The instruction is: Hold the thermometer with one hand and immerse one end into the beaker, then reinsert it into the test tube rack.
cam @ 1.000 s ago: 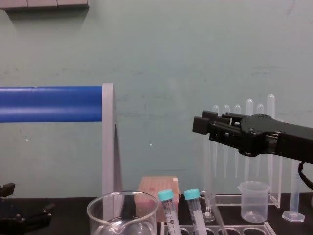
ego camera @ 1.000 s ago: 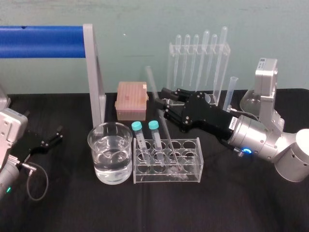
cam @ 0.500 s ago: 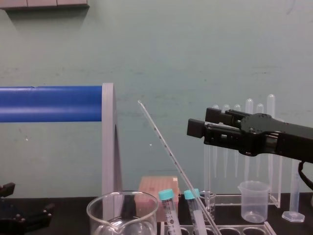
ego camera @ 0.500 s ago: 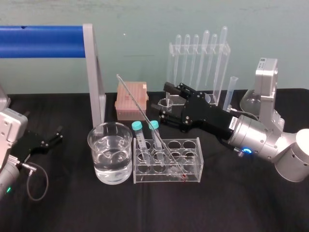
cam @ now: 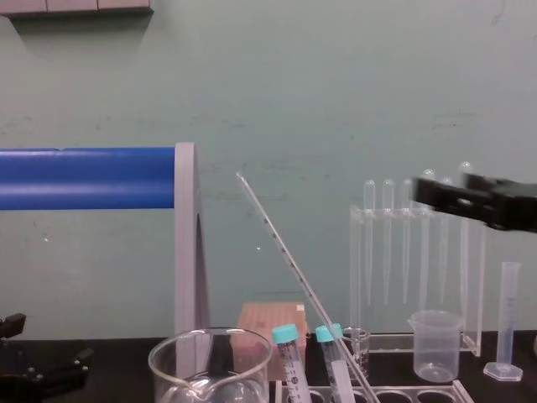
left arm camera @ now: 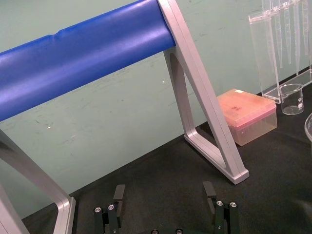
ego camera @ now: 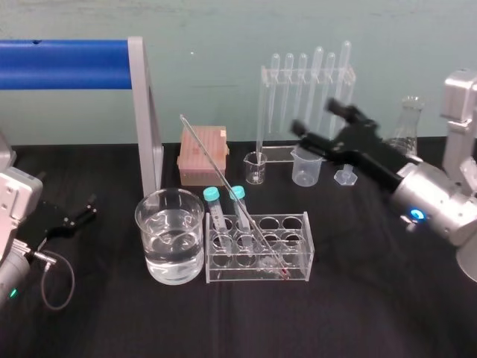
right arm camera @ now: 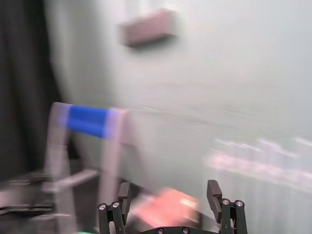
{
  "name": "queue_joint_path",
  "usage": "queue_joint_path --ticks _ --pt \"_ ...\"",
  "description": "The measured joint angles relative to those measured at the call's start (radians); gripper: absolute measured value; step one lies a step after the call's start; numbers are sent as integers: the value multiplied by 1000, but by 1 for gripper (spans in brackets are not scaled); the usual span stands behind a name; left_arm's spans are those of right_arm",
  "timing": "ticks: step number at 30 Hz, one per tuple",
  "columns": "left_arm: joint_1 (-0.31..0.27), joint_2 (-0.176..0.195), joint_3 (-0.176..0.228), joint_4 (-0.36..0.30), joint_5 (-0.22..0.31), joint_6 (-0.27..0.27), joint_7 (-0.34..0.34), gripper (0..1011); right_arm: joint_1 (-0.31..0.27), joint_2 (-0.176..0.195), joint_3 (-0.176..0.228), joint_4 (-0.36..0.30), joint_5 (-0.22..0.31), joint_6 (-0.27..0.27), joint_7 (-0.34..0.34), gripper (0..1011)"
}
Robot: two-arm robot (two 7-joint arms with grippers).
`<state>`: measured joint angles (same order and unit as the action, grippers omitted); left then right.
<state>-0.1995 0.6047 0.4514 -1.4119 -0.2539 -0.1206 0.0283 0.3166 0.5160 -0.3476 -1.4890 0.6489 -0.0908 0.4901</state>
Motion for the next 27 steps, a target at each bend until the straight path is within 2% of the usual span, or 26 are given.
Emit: queue_joint_path --ticks 1,2,3,6,9,13,27 --pt "0 0 0 0 0 0 0 1008 -24 3 26 -11 -23 23 -89 1003" --pt "0 0 0 0 0 0 0 1008 -37 5 38 -14 -37 36 -131 1003" --pt "0 0 0 0 0 0 0 1008 -62 7 55 -18 -65 64 -210 1003" --pt "0 0 0 0 0 0 0 1008 -103 9 74 -12 -116 110 -330 1003" --pt "0 0 0 0 0 0 0 1008 -128 0 79 1 -147 132 -387 1003" --pt "0 0 0 0 0 0 0 1008 -141 -17 81 17 -170 141 -421 1002" --pt "0 0 0 0 0 0 0 1008 -137 -12 81 12 -162 140 -411 1003"
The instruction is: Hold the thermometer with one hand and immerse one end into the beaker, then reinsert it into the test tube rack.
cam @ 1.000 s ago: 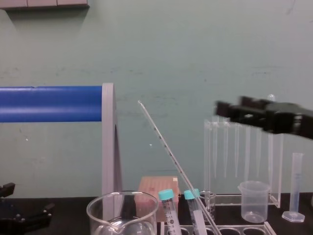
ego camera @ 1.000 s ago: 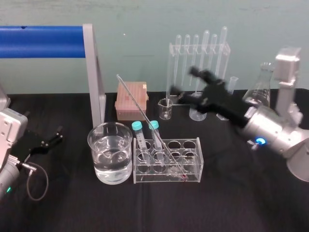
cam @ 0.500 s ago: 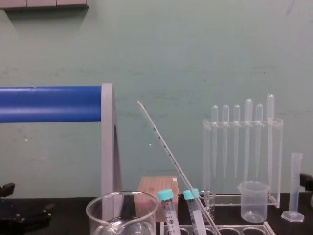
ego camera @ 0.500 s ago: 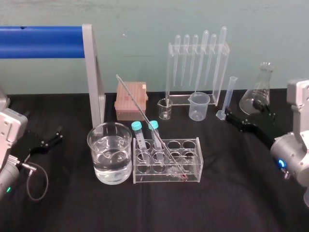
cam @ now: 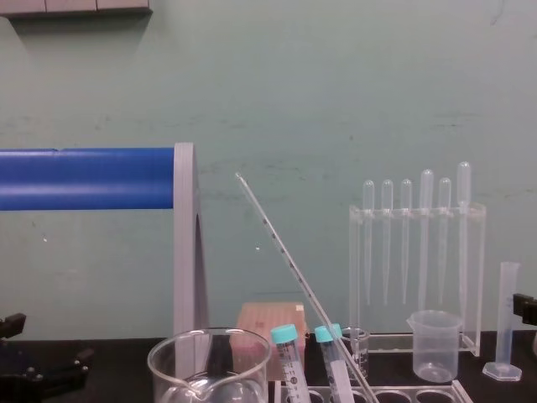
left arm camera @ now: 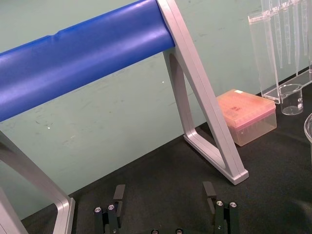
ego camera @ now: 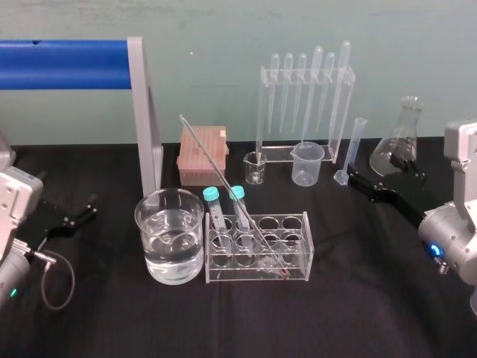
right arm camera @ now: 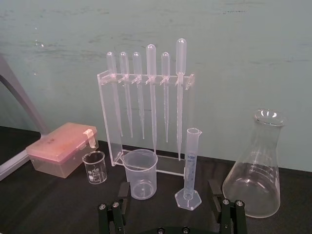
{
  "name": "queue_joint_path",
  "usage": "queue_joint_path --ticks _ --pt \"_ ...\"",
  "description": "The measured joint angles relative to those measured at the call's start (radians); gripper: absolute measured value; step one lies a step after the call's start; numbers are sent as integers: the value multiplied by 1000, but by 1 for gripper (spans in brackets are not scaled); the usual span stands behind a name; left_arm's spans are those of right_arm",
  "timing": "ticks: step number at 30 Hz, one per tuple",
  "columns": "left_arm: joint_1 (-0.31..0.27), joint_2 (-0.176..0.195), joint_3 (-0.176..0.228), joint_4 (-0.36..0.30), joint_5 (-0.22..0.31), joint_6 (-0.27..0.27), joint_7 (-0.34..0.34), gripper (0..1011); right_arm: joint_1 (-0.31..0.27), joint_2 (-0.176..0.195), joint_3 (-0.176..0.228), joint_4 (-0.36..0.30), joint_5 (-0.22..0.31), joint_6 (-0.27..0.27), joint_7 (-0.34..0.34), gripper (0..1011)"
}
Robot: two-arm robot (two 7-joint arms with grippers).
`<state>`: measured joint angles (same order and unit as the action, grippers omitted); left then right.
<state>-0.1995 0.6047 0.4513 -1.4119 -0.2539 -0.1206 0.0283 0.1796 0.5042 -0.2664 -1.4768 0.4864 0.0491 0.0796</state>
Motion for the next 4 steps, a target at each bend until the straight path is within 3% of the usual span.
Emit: queue_joint_path --ticks 4 --pt "0 0 0 0 0 0 0 1008 1 1 0 -1 1 -1 2 1003"
